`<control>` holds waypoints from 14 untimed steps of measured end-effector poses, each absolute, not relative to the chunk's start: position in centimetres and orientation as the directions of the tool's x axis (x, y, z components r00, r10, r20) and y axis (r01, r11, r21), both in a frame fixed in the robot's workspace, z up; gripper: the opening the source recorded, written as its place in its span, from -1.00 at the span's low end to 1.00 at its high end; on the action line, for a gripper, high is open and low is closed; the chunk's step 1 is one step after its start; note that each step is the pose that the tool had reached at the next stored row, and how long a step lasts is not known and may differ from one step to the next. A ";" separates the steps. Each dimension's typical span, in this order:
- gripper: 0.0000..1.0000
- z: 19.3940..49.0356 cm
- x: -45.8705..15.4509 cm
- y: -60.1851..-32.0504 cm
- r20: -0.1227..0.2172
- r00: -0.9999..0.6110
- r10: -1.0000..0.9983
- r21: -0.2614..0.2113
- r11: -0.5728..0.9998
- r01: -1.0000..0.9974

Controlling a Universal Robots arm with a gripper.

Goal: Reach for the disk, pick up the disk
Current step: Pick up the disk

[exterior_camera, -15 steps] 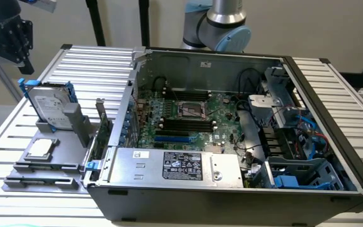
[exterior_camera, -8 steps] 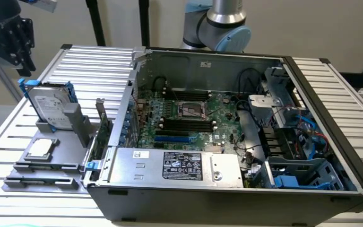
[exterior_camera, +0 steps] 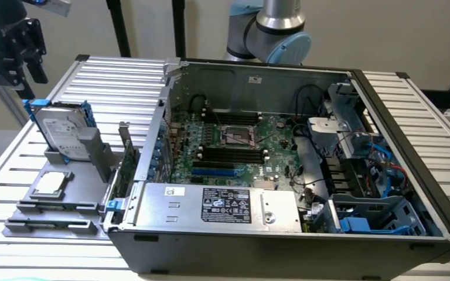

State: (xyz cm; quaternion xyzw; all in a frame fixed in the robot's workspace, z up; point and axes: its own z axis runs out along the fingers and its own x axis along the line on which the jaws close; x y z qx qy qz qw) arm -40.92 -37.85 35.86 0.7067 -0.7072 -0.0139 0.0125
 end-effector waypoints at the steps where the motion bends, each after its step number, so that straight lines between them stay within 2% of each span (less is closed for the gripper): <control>1: 0.08 35.8 -40.9 -37.8 -0.002 -0.001 -1.000 0.037 0.001 -0.999; 14: 0.08 33.5 -40.9 -37.6 -0.002 -0.001 -1.000 0.037 0.001 -0.999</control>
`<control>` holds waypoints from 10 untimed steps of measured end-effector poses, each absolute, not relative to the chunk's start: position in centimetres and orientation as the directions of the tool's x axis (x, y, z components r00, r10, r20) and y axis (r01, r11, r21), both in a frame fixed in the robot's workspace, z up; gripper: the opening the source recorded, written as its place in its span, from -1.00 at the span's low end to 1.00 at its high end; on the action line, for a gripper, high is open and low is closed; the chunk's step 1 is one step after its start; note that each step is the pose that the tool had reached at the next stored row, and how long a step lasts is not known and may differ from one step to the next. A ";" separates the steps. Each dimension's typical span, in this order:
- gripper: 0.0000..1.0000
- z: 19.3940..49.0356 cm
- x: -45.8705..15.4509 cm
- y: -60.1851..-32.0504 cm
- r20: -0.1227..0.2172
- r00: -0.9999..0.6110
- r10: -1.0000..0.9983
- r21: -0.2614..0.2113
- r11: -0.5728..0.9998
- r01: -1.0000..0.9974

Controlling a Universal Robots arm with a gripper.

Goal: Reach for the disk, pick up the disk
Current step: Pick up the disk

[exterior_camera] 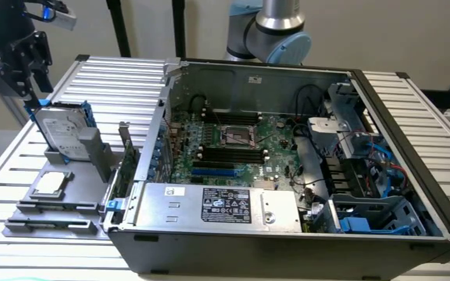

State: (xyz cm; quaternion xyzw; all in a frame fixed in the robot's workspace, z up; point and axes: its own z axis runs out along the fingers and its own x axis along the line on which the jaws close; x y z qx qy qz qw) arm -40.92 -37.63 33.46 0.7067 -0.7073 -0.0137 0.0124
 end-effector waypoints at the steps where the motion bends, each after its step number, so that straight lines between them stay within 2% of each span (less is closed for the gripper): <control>1: 0.08 33.3 -40.9 -37.6 -0.002 -0.001 -1.000 0.037 0.001 -0.999; 10: 0.08 31.6 -41.1 -37.5 -0.002 -0.001 -1.000 0.037 0.001 -0.999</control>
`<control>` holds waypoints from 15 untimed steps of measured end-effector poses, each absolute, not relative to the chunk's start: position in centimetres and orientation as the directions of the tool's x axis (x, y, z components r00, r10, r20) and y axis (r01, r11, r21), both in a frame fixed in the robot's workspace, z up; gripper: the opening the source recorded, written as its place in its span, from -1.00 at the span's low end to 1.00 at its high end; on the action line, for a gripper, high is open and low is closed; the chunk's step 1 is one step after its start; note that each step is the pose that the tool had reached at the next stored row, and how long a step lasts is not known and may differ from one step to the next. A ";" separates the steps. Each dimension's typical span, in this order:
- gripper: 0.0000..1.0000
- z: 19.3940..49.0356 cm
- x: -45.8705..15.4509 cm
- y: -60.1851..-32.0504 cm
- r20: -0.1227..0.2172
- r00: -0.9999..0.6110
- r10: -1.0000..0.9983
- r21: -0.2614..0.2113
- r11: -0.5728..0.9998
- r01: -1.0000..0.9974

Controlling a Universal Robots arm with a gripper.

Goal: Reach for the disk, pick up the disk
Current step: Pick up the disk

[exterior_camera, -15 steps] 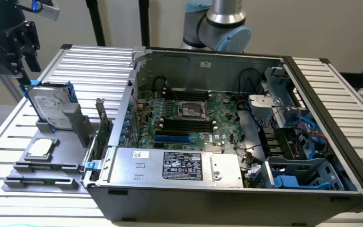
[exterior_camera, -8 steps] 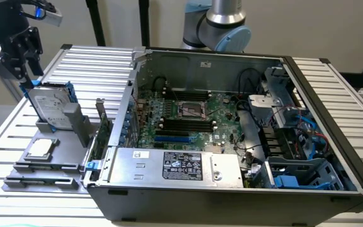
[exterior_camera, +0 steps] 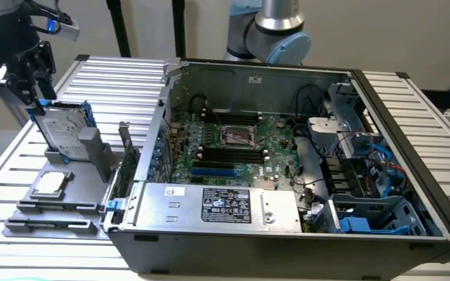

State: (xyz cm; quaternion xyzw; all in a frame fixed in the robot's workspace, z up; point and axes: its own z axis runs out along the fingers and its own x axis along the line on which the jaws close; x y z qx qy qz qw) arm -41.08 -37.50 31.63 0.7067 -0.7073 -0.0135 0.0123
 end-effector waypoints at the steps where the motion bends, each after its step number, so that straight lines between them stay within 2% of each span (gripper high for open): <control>1: 0.08 31.5 -41.1 -37.5 -0.002 -0.001 -1.000 0.037 0.001 -0.999; 15: 0.08 30.0 -41.4 -37.5 -0.002 0.008 -1.000 0.036 -0.008 -0.999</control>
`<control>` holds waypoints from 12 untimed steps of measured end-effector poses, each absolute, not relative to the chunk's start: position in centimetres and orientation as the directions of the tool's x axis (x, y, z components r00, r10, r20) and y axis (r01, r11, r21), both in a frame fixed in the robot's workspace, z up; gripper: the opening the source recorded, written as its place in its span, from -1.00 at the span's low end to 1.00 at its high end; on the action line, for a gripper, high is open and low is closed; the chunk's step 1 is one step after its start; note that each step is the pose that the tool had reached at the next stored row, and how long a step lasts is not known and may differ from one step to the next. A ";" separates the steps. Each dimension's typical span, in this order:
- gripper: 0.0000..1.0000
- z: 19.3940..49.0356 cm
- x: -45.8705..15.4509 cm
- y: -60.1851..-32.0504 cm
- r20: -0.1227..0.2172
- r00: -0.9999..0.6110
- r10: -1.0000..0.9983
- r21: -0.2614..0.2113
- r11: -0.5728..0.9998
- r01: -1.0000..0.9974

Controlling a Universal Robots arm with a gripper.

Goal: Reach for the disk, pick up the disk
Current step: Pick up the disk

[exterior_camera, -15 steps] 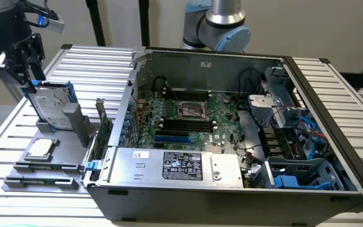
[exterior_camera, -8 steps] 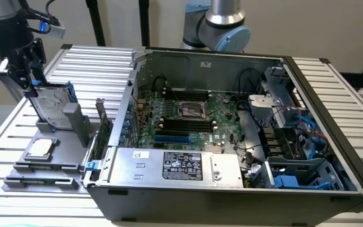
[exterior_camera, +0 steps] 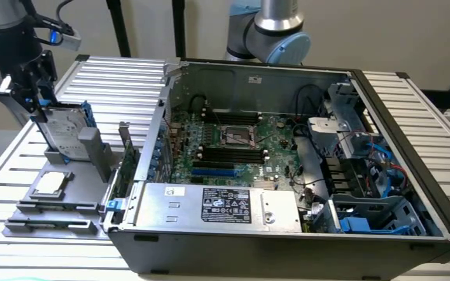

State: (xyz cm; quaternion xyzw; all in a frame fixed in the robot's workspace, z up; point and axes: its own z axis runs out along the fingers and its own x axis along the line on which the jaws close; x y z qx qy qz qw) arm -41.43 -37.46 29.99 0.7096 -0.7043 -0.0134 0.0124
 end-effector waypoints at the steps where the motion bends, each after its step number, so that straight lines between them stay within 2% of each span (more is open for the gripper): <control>1: 0.08 30.0 -41.4 -37.5 -0.002 0.008 -1.000 0.037 -0.008 -0.999; 12: 0.08 29.7 -41.4 -37.3 -0.002 0.008 -1.000 0.036 -0.008 -0.999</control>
